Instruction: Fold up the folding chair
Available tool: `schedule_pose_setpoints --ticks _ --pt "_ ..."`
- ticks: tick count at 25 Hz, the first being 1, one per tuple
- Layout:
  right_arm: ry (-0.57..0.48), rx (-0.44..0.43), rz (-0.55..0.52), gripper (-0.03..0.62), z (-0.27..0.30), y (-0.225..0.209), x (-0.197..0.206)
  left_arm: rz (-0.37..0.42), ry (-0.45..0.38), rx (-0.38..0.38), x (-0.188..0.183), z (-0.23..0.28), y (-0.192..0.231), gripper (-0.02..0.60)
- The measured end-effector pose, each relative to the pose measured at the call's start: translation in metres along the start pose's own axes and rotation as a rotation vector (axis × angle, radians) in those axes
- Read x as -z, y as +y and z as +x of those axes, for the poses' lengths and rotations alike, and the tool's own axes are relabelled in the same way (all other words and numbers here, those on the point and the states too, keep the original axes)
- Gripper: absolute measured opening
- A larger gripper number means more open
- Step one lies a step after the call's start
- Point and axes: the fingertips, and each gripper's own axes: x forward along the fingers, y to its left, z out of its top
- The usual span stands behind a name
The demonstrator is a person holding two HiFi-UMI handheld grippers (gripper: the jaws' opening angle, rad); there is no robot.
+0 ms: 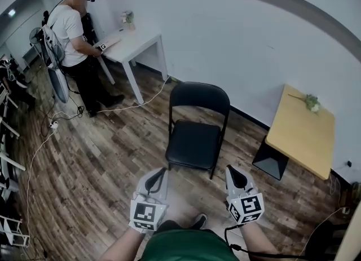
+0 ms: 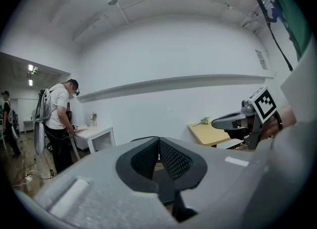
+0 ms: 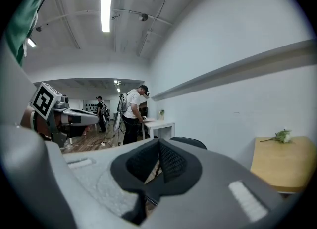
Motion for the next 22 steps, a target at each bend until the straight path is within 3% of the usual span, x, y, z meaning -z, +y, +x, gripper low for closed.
schedule_pose_setpoints --ticks 9,14,22 --pt "0.014 -0.008 0.008 0.003 0.013 -0.017 0.007 -0.032 0.039 -0.015 0.014 0.022 0.004 0.012" --pt "0.042 0.028 0.004 0.003 0.027 -0.038 0.013 -0.069 0.046 0.015 0.027 0.058 0.011 0.012" --pt "0.125 0.111 -0.003 0.003 0.073 -0.077 0.022 -0.257 0.105 0.066 0.075 0.129 0.041 0.012"
